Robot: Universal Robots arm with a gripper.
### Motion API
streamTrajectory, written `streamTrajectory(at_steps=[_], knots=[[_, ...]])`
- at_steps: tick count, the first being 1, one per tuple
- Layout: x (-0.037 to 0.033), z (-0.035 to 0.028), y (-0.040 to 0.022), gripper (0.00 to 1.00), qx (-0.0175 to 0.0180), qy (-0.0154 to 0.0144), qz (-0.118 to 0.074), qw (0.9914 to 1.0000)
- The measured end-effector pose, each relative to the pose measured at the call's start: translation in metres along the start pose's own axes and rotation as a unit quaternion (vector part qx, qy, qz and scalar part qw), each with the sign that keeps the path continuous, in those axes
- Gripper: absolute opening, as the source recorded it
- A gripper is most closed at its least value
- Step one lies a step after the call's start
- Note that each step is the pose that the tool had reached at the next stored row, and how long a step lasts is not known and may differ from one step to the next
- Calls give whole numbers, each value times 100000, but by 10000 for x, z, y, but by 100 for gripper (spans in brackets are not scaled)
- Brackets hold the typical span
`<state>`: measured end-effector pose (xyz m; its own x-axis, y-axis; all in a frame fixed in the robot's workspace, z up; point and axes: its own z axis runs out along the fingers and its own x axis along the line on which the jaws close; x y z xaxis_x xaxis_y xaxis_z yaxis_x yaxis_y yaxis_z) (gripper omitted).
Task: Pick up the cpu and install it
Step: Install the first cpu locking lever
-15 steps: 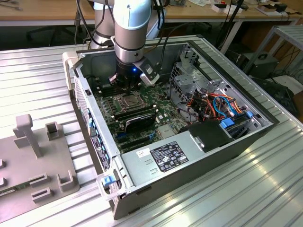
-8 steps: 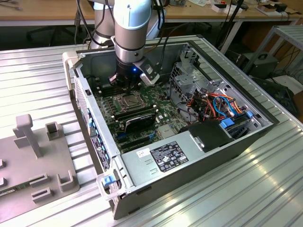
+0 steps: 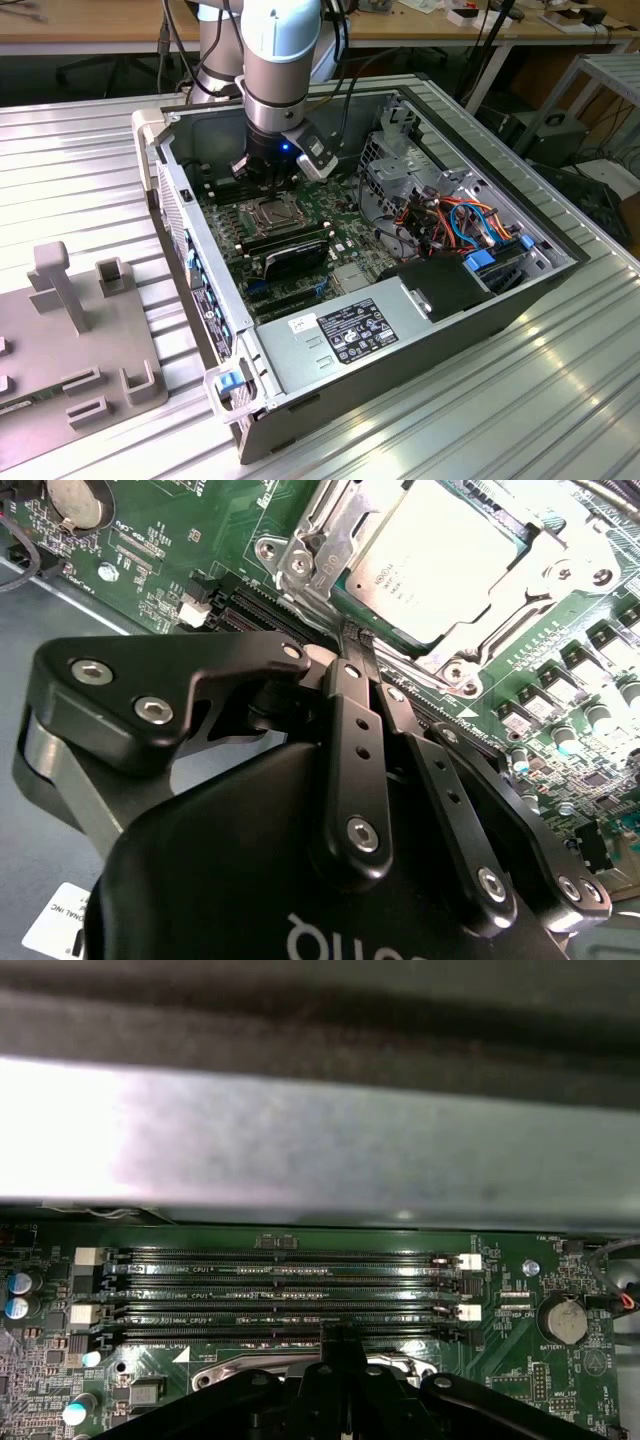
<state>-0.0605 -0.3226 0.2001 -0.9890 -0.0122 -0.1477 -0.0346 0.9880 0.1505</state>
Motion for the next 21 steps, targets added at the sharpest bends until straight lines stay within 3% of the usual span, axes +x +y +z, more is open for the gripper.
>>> streamTrajectory(at_steps=[12, 21], knots=[[-18, -7, 30, 11, 17, 18, 5, 100000], [-36, -76, 55, 11, 29, 15, -2, 100000]])
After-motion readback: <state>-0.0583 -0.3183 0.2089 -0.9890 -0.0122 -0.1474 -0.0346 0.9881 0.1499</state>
